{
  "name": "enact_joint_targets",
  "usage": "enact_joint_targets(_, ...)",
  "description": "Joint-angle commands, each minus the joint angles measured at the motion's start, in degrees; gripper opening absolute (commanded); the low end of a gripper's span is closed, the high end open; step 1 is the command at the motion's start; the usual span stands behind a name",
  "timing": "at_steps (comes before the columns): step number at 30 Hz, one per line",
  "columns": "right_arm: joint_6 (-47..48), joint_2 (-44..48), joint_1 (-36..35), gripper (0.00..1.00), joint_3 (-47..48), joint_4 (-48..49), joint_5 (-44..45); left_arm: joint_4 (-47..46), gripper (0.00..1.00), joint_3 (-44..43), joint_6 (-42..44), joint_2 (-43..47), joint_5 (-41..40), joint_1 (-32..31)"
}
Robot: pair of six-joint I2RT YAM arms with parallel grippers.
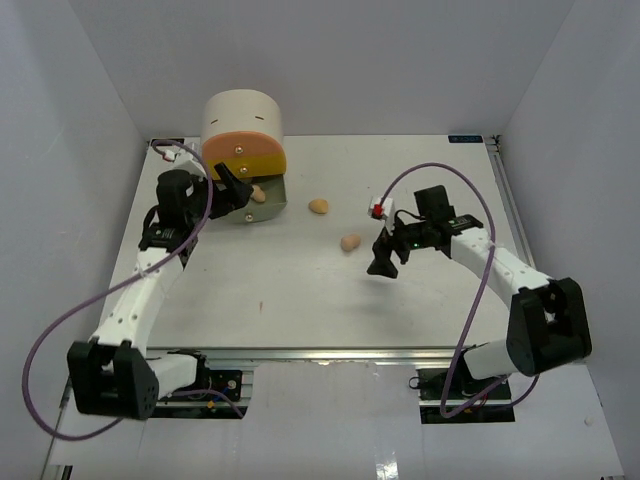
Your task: Organize the makeup
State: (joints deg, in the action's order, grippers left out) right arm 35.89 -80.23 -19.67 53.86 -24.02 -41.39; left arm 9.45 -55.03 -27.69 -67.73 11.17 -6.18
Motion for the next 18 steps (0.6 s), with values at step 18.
enact_joint_targets(18,42.46,-28.07,-12.10,0.96,24.93,-7.31,19.69,4.27,0.98,16.54,12.61,31.80,-1.27,0.20)
